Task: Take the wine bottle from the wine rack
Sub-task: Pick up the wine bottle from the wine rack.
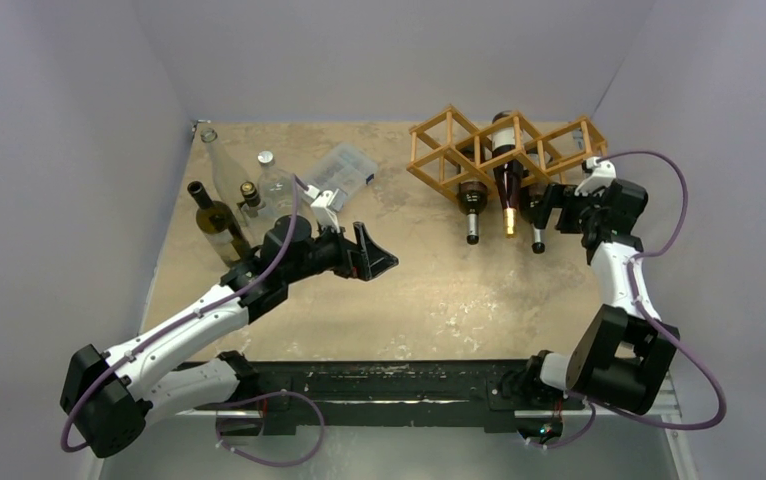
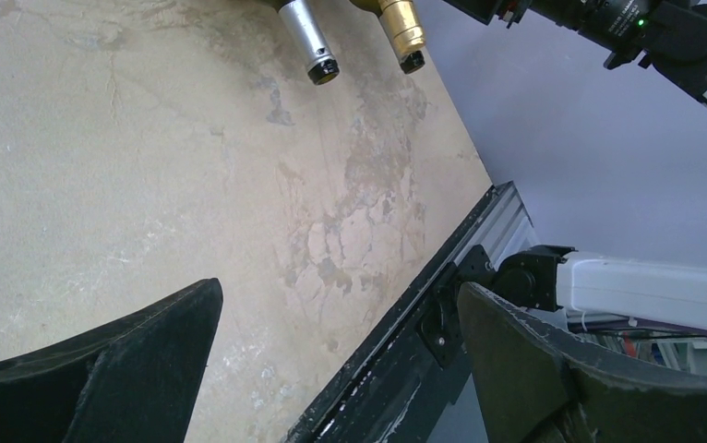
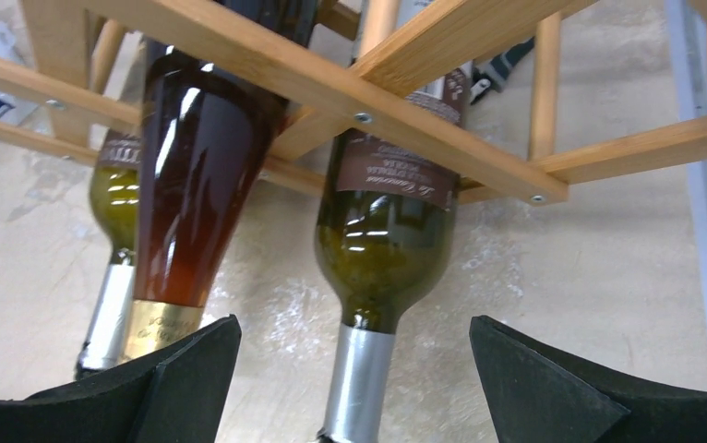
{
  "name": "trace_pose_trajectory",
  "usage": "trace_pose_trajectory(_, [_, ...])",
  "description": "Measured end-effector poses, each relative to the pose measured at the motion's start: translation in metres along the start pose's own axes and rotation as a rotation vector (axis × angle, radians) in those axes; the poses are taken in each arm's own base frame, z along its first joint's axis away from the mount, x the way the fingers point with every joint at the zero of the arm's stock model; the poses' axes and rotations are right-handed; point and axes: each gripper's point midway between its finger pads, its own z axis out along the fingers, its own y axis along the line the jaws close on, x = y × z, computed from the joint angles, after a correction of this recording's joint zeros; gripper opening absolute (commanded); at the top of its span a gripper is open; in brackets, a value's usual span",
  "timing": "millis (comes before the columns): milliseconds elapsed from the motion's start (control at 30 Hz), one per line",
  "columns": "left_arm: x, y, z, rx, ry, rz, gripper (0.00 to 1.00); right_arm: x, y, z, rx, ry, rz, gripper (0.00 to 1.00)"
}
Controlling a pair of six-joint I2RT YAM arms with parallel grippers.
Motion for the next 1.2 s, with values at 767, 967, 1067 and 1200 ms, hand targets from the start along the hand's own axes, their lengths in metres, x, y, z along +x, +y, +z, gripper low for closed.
trace_pose_trajectory(767, [-0.001,0.007,0.002,-0.037,-0.018,0.004,1.00,0.052,-0.026,0.042,0.030,0.163,0.103,0.80])
trace_pose_trajectory(967, [-0.001,0.008,0.002,-0.039,-0.020,0.004,1.00,0.059,-0.023,0.048,0.009,0.184,0.116,0.76])
trace_pose_trajectory(1067, [-0.001,0.008,0.002,-0.041,-0.019,0.004,1.00,0.060,-0.021,0.049,-0.001,0.189,0.122,0.74])
trace_pose_trajectory(1200, [0.000,0.010,0.003,-0.045,-0.015,0.002,1.00,0.060,-0.019,0.050,-0.011,0.189,0.128,0.72])
